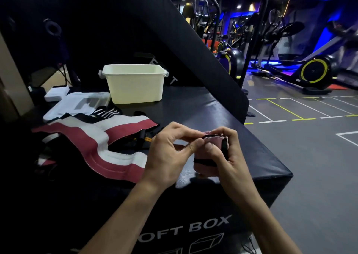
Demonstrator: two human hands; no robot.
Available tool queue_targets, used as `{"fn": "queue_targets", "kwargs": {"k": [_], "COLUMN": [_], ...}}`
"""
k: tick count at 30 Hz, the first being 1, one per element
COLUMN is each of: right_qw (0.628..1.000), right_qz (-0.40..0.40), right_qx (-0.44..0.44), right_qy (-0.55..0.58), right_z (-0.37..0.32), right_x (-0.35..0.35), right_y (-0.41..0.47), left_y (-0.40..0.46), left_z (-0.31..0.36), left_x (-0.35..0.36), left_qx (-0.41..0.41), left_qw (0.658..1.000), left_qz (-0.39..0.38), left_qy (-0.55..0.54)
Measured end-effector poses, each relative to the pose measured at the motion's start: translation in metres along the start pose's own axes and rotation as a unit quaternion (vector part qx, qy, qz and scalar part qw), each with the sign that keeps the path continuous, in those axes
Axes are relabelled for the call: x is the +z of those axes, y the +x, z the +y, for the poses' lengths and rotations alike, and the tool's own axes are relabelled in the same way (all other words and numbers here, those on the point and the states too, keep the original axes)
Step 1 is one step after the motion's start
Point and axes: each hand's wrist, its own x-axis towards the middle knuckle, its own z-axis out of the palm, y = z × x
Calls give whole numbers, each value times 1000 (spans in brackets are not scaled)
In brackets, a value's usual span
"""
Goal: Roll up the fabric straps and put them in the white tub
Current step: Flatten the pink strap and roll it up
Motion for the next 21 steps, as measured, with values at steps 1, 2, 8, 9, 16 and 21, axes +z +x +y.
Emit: {"fn": "queue_targets", "kwargs": {"k": [1,2,8,9,16,21], "right_qw": [1000,1000,995,992,995,981], "right_qz": [-4,-9,-44,-48,-69,-95], "right_qx": [0,0,-31,-41,-7,-31], "right_qy": [-4,-11,-85,-110,-77,-163], "right_z": [1,2,7,8,8,10], "right_x": [0,0,-9,-12,-11,-12], "right_y": [0,-1,-2,-2,-4,-3], "left_y": [0,0,3,3,8,14], "left_z": [0,0,2,1,-4,-7], "left_x": [-1,-3,-19,-21,-30,-39], "left_qx": [33,57,54,50,24,22], "left_qw": [998,995,992,990,982,969], "left_qz": [1,1,-69,-83,-174,-229], "left_qy": [48,79,91,101,67,87]}}
